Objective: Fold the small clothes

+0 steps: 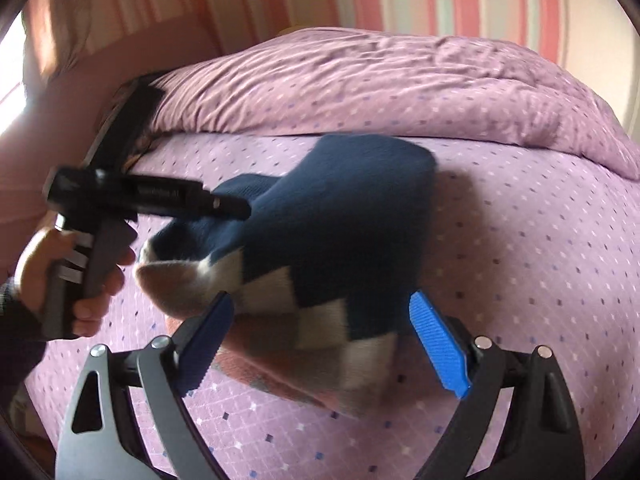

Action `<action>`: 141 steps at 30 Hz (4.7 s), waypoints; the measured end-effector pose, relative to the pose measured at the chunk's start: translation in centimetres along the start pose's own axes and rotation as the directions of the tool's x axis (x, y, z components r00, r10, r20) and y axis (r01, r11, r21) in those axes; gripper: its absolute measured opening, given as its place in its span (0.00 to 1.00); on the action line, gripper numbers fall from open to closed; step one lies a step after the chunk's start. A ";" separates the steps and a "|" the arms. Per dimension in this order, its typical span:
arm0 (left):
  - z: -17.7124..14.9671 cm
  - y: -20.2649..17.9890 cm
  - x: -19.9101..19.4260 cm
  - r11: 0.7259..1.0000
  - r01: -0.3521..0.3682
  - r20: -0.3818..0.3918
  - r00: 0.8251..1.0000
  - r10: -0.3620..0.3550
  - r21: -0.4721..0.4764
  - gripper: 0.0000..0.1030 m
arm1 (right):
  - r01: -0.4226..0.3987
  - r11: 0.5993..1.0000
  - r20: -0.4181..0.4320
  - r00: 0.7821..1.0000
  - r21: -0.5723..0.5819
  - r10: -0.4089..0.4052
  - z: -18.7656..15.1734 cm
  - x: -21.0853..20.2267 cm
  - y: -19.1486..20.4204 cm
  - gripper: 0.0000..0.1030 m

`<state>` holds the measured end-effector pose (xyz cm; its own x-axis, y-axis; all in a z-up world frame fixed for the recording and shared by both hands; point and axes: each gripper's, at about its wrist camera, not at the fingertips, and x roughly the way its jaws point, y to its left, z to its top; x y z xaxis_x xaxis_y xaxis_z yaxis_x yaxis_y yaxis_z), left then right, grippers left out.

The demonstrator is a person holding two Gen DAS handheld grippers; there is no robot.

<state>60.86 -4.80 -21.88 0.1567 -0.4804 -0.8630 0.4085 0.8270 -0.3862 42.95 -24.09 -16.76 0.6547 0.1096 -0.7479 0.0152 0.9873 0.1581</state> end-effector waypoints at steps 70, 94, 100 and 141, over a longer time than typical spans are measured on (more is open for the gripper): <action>-11.5 0.3 -5.1 0.972 -0.234 0.168 0.960 0.225 0.036 0.88 | -0.005 0.967 -0.080 0.997 -0.254 -0.016 -1.3 3.3 5.6 0.56; -11.9 2.2 -2.4 0.973 -0.231 0.123 0.966 0.229 0.006 0.97 | 0.025 0.985 -0.151 0.987 -0.172 -0.051 -3.6 6.3 2.6 0.77; -12.6 2.7 -6.3 0.964 -0.264 0.149 0.953 0.262 -0.004 0.97 | -0.007 0.979 -0.058 0.998 -0.205 -0.005 -1.9 2.2 3.7 0.84; -8.9 9.8 -4.4 0.947 0.139 0.187 0.978 -0.087 -0.288 0.97 | 0.080 0.970 0.030 0.997 -0.231 -0.076 -2.5 -0.9 3.4 0.98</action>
<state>56.17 7.99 -24.77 0.2862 -0.5964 -0.7499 0.1493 0.8009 -0.5799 40.56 -20.54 -17.14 0.6739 0.0312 -0.7382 -0.1070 0.9927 -0.0558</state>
